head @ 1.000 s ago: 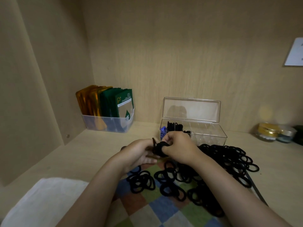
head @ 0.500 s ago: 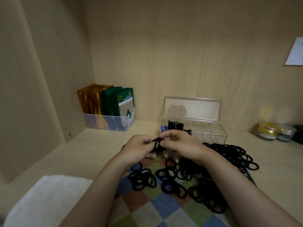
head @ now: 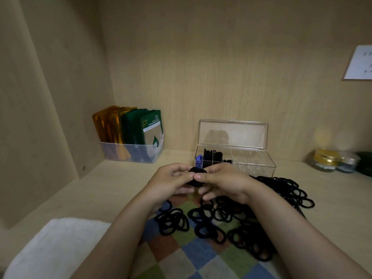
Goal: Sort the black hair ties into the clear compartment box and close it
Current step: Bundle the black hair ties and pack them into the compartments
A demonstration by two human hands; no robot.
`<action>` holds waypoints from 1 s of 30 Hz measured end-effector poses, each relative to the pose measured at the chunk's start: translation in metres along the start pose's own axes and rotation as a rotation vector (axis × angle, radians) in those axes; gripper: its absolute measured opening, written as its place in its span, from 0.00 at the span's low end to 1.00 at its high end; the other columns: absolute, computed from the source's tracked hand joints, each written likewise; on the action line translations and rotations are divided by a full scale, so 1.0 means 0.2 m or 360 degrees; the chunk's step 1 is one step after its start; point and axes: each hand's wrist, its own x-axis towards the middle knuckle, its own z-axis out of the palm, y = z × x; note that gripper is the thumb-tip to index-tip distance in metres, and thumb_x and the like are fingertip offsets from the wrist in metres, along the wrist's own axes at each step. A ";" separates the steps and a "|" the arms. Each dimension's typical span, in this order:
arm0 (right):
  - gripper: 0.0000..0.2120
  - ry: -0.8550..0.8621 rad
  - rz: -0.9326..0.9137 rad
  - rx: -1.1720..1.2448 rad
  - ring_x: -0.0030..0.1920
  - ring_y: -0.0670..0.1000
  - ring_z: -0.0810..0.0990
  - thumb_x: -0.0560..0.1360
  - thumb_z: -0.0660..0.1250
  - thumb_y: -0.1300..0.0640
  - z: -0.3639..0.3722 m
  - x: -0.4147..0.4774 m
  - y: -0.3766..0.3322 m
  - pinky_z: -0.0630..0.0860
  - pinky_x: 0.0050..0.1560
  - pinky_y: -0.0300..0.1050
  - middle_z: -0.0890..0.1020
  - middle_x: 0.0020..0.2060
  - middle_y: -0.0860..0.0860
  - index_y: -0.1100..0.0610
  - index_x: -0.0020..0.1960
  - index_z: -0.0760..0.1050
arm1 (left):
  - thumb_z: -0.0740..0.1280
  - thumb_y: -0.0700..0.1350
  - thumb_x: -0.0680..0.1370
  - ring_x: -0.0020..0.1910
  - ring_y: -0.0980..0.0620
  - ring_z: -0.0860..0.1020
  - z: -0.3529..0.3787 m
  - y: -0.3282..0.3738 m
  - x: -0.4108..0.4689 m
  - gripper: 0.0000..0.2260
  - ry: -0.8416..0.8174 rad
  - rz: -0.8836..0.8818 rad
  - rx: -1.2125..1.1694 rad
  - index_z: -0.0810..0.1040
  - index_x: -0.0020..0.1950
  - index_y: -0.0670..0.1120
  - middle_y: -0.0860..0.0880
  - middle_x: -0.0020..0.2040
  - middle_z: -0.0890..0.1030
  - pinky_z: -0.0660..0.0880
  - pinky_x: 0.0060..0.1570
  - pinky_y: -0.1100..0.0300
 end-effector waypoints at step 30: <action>0.12 0.0821 0.0246 -0.1576 0.33 0.51 0.79 0.72 0.71 0.53 -0.50 0.41 -0.23 0.74 0.34 0.41 0.83 0.35 0.56 0.63 0.44 0.84 | 0.56 0.50 0.83 0.74 0.52 0.62 0.26 -0.04 0.66 0.20 0.0037 0.0673 0.1748 0.67 0.75 0.56 0.54 0.73 0.70 0.57 0.72 0.54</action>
